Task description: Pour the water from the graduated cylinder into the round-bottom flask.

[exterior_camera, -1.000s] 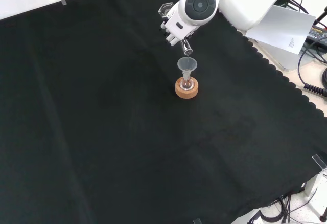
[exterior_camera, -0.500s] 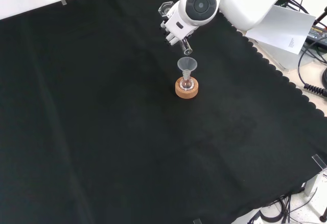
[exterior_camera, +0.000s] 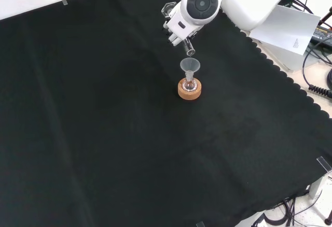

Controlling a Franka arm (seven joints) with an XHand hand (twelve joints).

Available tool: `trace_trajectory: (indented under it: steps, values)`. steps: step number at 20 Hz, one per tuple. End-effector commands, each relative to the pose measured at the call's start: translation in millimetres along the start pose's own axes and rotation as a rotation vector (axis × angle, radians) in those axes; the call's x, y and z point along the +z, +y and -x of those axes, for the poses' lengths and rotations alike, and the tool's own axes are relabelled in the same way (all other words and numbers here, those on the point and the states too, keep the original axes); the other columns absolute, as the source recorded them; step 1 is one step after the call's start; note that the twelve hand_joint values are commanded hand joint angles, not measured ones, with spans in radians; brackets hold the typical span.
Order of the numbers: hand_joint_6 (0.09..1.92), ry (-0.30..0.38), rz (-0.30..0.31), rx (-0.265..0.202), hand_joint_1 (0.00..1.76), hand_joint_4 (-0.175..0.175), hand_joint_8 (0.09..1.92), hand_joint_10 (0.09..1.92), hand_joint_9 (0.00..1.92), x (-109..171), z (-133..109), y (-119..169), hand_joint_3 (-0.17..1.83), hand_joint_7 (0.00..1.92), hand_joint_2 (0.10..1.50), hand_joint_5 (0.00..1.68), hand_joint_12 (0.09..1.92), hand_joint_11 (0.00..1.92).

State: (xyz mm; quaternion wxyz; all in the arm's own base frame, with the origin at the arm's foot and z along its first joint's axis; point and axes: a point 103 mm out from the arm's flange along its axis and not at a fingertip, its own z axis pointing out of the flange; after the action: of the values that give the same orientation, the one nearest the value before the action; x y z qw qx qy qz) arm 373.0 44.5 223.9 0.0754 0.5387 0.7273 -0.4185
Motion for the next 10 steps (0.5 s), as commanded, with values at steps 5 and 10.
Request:
trace_trajectory:
  steps: [5,10]
  values:
    - [0.94,0.203,0.038,-0.027,1.27,-0.175,0.92,0.09,1.45,8.1,8.1,-1.4,0.00,1.05,1.09,1.02,0.74,1.26]
    - [0.94,0.355,0.091,-0.045,1.27,-0.175,0.93,0.09,1.45,12.7,20.0,-5.9,0.00,1.05,1.09,1.02,0.73,1.26]
